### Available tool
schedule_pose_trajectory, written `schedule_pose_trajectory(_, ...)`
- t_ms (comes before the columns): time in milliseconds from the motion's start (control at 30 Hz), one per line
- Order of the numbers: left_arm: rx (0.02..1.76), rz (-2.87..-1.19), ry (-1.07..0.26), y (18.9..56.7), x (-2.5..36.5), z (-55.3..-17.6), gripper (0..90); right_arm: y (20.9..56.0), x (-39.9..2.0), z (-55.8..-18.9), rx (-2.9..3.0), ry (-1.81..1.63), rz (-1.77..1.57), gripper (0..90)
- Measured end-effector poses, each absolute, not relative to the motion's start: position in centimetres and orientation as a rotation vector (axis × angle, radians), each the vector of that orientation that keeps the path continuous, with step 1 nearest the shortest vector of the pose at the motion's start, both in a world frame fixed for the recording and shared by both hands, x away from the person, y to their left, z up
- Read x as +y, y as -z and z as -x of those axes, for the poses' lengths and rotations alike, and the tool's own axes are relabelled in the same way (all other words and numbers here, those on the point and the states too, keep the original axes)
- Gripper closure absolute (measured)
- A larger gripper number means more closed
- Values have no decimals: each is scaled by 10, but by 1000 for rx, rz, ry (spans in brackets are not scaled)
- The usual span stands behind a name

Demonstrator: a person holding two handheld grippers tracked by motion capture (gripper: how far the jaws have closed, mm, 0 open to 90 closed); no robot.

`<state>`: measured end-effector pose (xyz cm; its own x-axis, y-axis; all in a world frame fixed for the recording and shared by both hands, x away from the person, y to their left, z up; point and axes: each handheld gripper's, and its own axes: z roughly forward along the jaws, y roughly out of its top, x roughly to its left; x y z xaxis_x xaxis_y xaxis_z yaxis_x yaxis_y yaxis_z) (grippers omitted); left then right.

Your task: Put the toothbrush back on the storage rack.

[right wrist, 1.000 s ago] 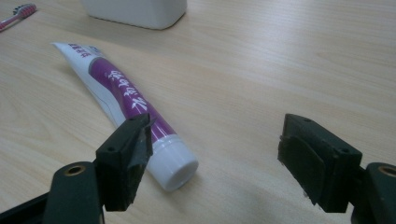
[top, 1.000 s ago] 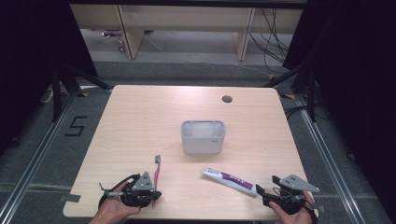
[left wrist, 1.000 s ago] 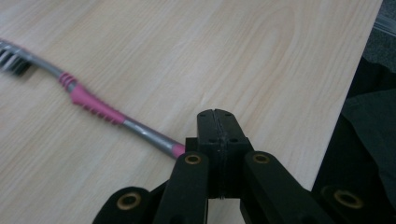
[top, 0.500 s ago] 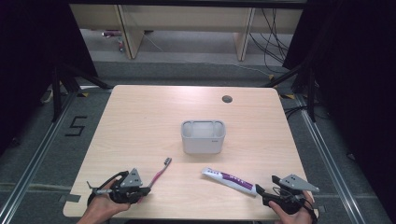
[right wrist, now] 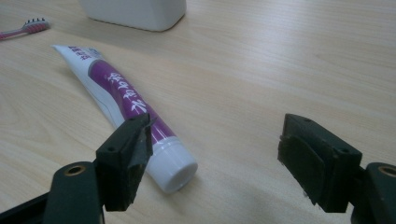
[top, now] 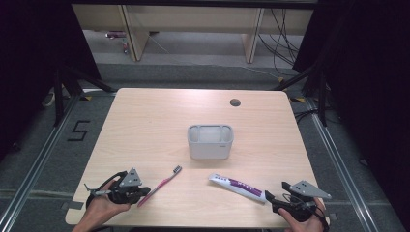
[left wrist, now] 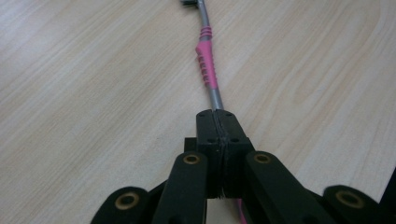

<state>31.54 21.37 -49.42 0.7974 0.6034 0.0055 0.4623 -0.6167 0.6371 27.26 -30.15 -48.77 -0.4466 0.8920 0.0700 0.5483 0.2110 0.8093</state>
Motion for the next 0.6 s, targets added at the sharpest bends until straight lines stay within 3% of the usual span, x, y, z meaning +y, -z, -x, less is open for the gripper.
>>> schedule_pose_trajectory(167,789,-2325,-286,491,215,-317,862,488,-300,-272,2082,-1128,-1365,263)
schedule_pose_trajectory(333,803,-2284,-271,483,214,-316,754,488,-302,-273,2079,-1119,-1337,263)
schedule_pose_trajectory(600,804,-2302,-253,472,209,-323,662,489,-300,-273,2085,-1130,-1354,263)
